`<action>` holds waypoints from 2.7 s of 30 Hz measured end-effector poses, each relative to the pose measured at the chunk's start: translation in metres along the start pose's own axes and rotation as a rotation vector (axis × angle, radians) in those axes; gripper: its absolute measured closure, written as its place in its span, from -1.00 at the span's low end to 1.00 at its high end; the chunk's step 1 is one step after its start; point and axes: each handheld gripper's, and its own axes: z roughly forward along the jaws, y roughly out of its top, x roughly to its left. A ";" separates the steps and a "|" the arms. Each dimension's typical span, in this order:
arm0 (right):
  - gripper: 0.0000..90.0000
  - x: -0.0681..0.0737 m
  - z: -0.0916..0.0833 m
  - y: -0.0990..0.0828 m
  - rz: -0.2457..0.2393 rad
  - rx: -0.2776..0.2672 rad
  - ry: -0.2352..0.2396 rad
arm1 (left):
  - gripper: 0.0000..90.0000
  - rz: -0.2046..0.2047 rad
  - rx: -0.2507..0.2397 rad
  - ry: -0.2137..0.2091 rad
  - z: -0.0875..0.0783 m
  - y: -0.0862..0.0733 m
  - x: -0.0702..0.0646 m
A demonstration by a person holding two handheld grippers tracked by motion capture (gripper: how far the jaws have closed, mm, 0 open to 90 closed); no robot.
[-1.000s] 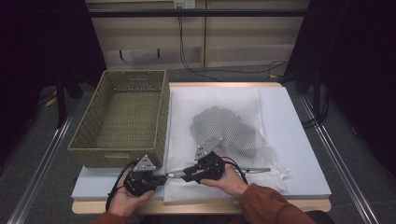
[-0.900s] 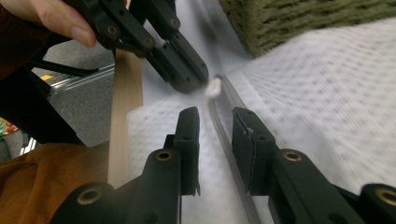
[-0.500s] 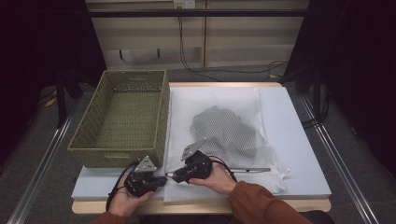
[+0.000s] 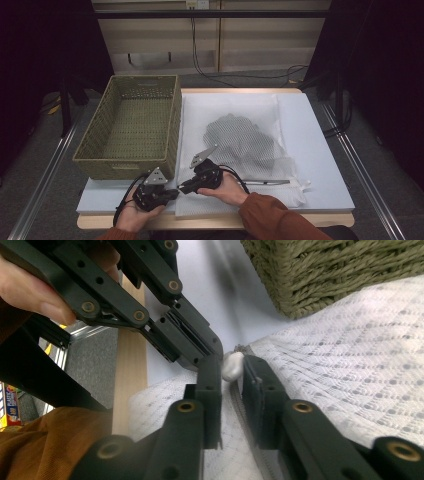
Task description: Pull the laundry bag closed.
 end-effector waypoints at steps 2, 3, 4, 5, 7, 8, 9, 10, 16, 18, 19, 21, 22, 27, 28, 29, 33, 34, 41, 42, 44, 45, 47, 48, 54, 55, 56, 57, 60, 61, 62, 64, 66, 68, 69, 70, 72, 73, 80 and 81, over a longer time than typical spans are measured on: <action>0.80 -0.001 0.001 0.000 0.009 -0.004 0.006 | 0.90 0.004 0.006 0.001 0.000 0.000 0.000; 0.84 -0.002 0.002 0.000 0.010 -0.005 0.003 | 0.90 0.003 0.005 0.001 0.000 0.000 0.000; 0.85 -0.002 0.003 0.000 0.013 -0.002 -0.003 | 0.90 0.002 0.001 0.001 0.000 0.000 0.000; 0.86 -0.003 0.003 -0.001 0.016 -0.012 -0.003 | 0.90 0.003 0.004 0.002 0.000 0.000 0.000; 0.87 -0.003 0.004 -0.001 0.022 -0.008 -0.003 | 0.90 0.004 0.001 0.000 0.000 0.000 0.000; 0.86 -0.003 0.004 0.000 0.024 -0.007 -0.004 | 0.90 0.003 0.001 -0.001 0.000 0.000 0.000; 0.85 -0.004 0.004 0.000 0.029 -0.011 -0.001 | 0.90 0.003 0.001 0.000 0.000 0.000 0.000; 0.83 -0.003 0.004 0.000 0.032 -0.011 0.000 | 0.90 0.005 0.001 0.000 0.000 0.000 0.000; 0.84 -0.004 0.008 0.003 0.039 -0.007 0.004 | 0.90 0.007 0.001 -0.001 0.000 0.000 0.000; 0.88 -0.005 0.008 0.002 0.038 -0.006 -0.002 | 0.90 0.007 0.000 -0.001 0.000 0.000 0.000; 0.88 -0.004 0.007 0.002 0.046 -0.012 -0.008 | 0.90 0.010 0.002 -0.001 0.000 0.000 0.000; 0.90 -0.005 0.007 0.001 0.054 -0.019 -0.006 | 0.90 0.011 0.005 -0.002 0.000 0.000 0.000; 0.91 -0.004 0.006 0.001 0.050 -0.019 -0.010 | 0.89 0.006 0.001 -0.003 0.000 0.000 0.000; 0.94 -0.001 0.004 0.000 0.040 -0.025 -0.010 | 0.85 0.006 0.001 -0.005 0.000 0.000 0.000; 0.94 -0.001 0.004 0.000 0.040 -0.025 -0.010 | 0.83 0.006 0.001 -0.005 0.000 0.000 0.000; 0.94 0.001 0.003 0.000 0.030 -0.023 -0.019 | 0.79 0.003 0.004 -0.004 -0.001 0.000 0.000; 0.94 0.002 -0.002 0.000 0.032 -0.035 -0.018 | 0.65 -0.012 -0.011 0.001 -0.001 0.000 0.002; 0.94 0.002 -0.003 0.000 0.030 -0.039 -0.011 | 0.59 -0.025 -0.021 0.002 -0.001 0.000 0.002; 0.93 0.004 -0.011 0.000 0.023 -0.072 0.011 | 0.37 -0.036 -0.064 -0.014 -0.002 0.005 0.004; 0.94 0.004 -0.012 0.000 0.023 -0.071 0.011 | 0.35 -0.032 -0.063 -0.012 -0.001 0.006 0.004; 0.94 0.005 -0.013 0.000 0.018 -0.075 0.014 | 0.36 -0.028 -0.054 -0.014 0.001 0.008 0.004; 0.94 0.006 -0.014 0.000 0.017 -0.076 0.014 | 0.36 -0.025 -0.051 -0.009 0.002 0.008 0.004; 0.94 0.006 -0.016 0.001 0.013 -0.076 0.014 | 0.41 -0.018 -0.044 -0.004 0.003 0.009 0.004; 0.93 0.006 -0.017 0.001 0.012 -0.081 0.020 | 0.45 -0.019 -0.054 -0.007 0.004 0.010 0.004; 0.94 0.007 -0.019 0.001 -0.001 -0.085 0.031 | 0.77 0.018 -0.053 0.002 0.002 0.012 -0.001; 0.93 0.007 -0.020 0.001 0.000 -0.087 0.033 | 0.82 0.016 -0.056 -0.001 0.001 0.012 -0.001; 0.93 0.007 -0.020 0.001 -0.005 -0.091 0.031 | 0.85 0.019 -0.058 -0.001 0.001 0.013 0.000; 0.93 0.008 -0.020 0.002 -0.005 -0.091 0.031 | 0.87 0.024 -0.058 -0.001 0.000 0.013 -0.001; 0.93 0.008 -0.020 0.002 -0.005 -0.095 0.037 | 0.90 0.032 -0.050 0.010 -0.001 0.013 -0.002; 0.93 0.008 -0.020 0.002 -0.002 -0.093 0.041 | 0.91 0.029 -0.051 0.007 0.000 0.013 -0.002; 0.93 0.008 -0.020 0.002 -0.005 -0.093 0.040 | 0.91 0.031 -0.049 0.002 0.000 0.013 -0.002; 0.94 0.009 -0.020 0.002 -0.007 -0.084 0.031 | 0.93 0.026 -0.044 0.007 -0.001 0.013 -0.001; 0.94 0.009 -0.021 0.002 -0.002 -0.078 0.027 | 0.94 0.014 -0.051 0.015 -0.001 0.012 -0.001; 0.94 0.009 -0.022 0.002 0.010 -0.087 0.017 | 0.95 0.004 -0.061 -0.001 -0.002 0.012 0.000; 0.94 0.008 -0.022 0.001 0.014 -0.087 0.013 | 0.95 0.002 -0.064 0.004 -0.002 0.012 0.000; 0.94 0.009 -0.023 0.001 0.017 -0.090 0.005 | 0.95 0.001 -0.063 0.006 -0.003 0.013 0.000; 0.94 0.009 -0.024 0.000 0.017 -0.088 -0.004 | 0.95 -0.004 -0.073 0.004 -0.005 0.013 0.000; 0.94 0.009 -0.025 0.000 0.015 -0.094 -0.015 | 0.95 -0.007 -0.079 -0.003 -0.005 0.013 0.000; 0.94 0.009 -0.027 -0.002 0.016 -0.101 -0.020 | 0.96 -0.009 -0.086 -0.003 -0.006 0.013 -0.001; 0.94 0.009 -0.027 -0.002 0.018 -0.100 -0.022 | 0.96 -0.005 -0.086 -0.004 -0.006 0.014 -0.001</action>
